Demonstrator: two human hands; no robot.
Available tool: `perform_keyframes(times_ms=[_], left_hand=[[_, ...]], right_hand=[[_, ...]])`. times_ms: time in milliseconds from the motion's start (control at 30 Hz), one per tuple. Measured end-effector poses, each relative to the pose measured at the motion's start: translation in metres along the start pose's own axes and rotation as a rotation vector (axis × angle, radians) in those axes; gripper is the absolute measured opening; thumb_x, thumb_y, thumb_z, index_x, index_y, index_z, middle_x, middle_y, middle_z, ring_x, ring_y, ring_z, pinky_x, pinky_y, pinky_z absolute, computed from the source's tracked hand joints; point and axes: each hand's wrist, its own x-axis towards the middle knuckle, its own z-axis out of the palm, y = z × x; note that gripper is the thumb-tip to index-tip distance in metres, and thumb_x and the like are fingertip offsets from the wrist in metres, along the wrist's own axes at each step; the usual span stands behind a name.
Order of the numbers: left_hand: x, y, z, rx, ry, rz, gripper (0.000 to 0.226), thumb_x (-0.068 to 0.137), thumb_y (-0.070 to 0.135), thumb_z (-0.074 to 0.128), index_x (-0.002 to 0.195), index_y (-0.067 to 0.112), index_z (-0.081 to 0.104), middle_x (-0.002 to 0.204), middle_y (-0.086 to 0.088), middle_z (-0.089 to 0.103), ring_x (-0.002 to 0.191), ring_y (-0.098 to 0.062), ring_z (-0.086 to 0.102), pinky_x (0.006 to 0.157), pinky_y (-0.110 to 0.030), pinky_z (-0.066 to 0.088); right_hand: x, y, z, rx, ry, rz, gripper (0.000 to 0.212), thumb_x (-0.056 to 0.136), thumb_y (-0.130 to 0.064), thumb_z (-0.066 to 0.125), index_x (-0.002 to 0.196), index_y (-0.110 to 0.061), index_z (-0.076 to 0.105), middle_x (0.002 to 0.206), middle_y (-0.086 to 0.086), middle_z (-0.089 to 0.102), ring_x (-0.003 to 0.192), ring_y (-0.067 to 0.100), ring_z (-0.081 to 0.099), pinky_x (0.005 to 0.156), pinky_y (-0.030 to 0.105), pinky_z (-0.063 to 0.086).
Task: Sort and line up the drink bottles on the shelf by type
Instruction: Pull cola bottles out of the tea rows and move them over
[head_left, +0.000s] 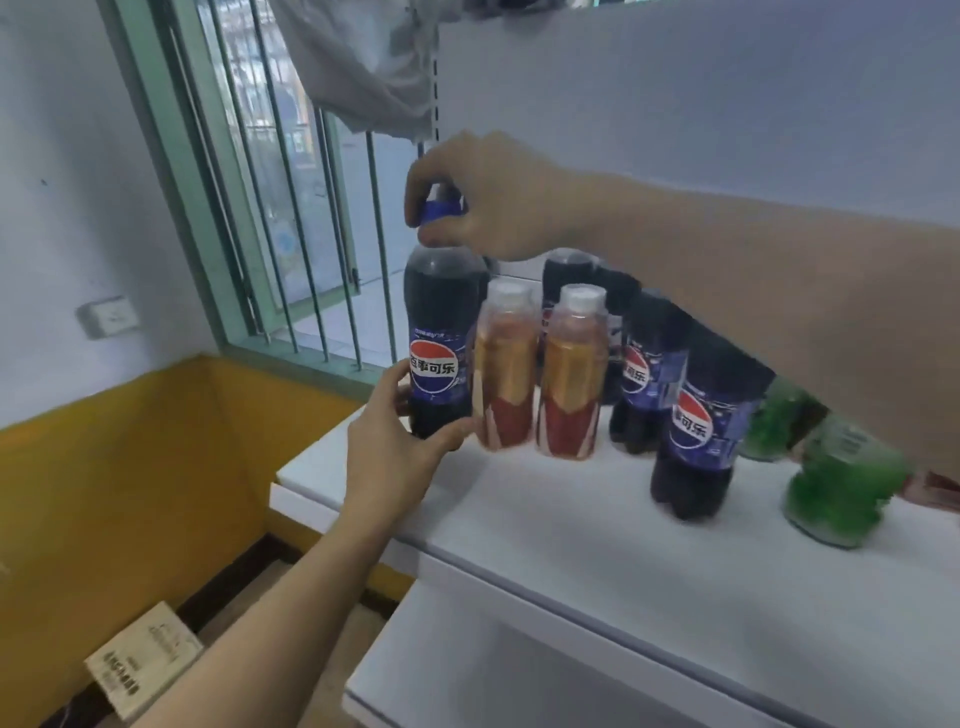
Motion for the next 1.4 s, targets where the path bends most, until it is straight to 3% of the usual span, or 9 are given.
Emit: perform_keyframes(times_ms=[233,633,767,867,933,1067,1167,1267,1400], left_hand=[[0.047,-0.035,0.0,-0.023,-0.032,-0.103,0.082,0.077,0.022,0.087,0.145,0.025,0.043,0.137,0.0,0.062,0.114,-0.015,0.06,0.092,-0.029,0.048],[0.055,-0.043,0.002,0.059,-0.115,-0.134,0.082,0.08,0.026,0.084,0.148,0.021,0.038,0.145,-0.003,0.056,0.128,-0.025,0.057,0.102,-0.04,0.049],[0.048,-0.042,-0.005,0.123,-0.116,-0.159,0.085,0.082,0.029,0.083,0.151,0.019,0.035,0.148,-0.005,0.053,0.129,-0.027,0.056,0.102,-0.043,0.049],[0.03,-0.037,-0.016,0.249,0.09,-0.009,0.057,0.085,0.03,0.078,0.131,0.017,0.048,0.126,-0.005,0.059,0.108,-0.021,0.06,0.085,-0.031,0.054],[0.015,-0.022,-0.018,0.274,0.148,0.157,0.033,0.087,0.024,0.074,0.112,0.018,0.054,0.104,0.001,0.061,0.086,-0.014,0.058,0.071,-0.021,0.047],[-0.016,0.033,0.015,0.169,-0.08,0.377,0.014,0.09,0.02,0.07,0.094,0.026,0.058,0.085,0.014,0.059,0.077,-0.007,0.059,0.069,-0.014,0.05],[-0.049,0.082,0.058,0.074,-0.301,0.564,0.01,0.091,0.022,0.068,0.092,0.028,0.06,0.084,0.018,0.059,0.077,-0.006,0.06,0.066,-0.013,0.05],[-0.087,0.123,0.102,-0.006,-0.478,0.751,0.005,0.09,0.023,0.064,0.089,0.026,0.06,0.078,0.018,0.057,0.072,-0.008,0.057,0.062,-0.018,0.048],[-0.132,0.168,0.157,-0.07,-0.582,0.863,0.005,0.087,0.021,0.065,0.085,0.024,0.062,0.075,0.015,0.059,0.068,-0.008,0.057,0.061,-0.029,0.05]], right_hand=[[0.063,-0.005,0.05,-0.147,-0.103,0.033,0.005,0.093,-0.019,0.064,0.091,-0.024,0.064,0.1,-0.001,0.061,0.088,0.019,0.058,0.069,0.025,0.04],[0.068,0.01,0.062,-0.121,-0.13,0.055,0.015,0.095,-0.023,0.059,0.105,-0.021,0.07,0.102,-0.008,0.058,0.092,0.016,0.058,0.073,0.023,0.04],[0.058,0.01,0.053,-0.117,-0.1,0.051,0.033,0.093,-0.031,0.063,0.125,-0.026,0.059,0.111,-0.007,0.052,0.099,0.014,0.05,0.083,0.026,0.042],[0.038,0.02,0.03,-0.11,0.018,0.068,0.038,0.094,-0.039,0.063,0.129,-0.029,0.054,0.118,-0.001,0.058,0.102,0.014,0.053,0.088,0.03,0.044],[0.013,0.031,0.011,-0.106,0.049,0.119,0.039,0.094,-0.04,0.063,0.13,-0.029,0.053,0.115,-0.002,0.061,0.089,0.008,0.053,0.078,0.022,0.042],[-0.064,0.049,-0.035,-0.076,-0.031,0.261,0.032,0.097,-0.037,0.061,0.127,-0.026,0.056,0.108,-0.006,0.064,0.072,-0.004,0.056,0.068,0.01,0.036],[-0.134,0.059,-0.076,0.013,-0.071,0.38,0.026,0.1,-0.035,0.058,0.122,-0.022,0.059,0.097,-0.003,0.069,0.054,0.0,0.058,0.062,0.015,0.049],[-0.208,0.072,-0.119,-0.001,-0.012,0.525,0.024,0.102,-0.035,0.056,0.119,-0.02,0.062,0.09,-0.001,0.072,0.048,0.002,0.053,0.05,0.014,0.047],[-0.305,0.089,-0.173,-0.119,0.041,0.689,0.024,0.102,-0.038,0.056,0.117,-0.021,0.065,0.09,-0.003,0.072,0.05,0.001,0.054,0.053,0.015,0.048]])
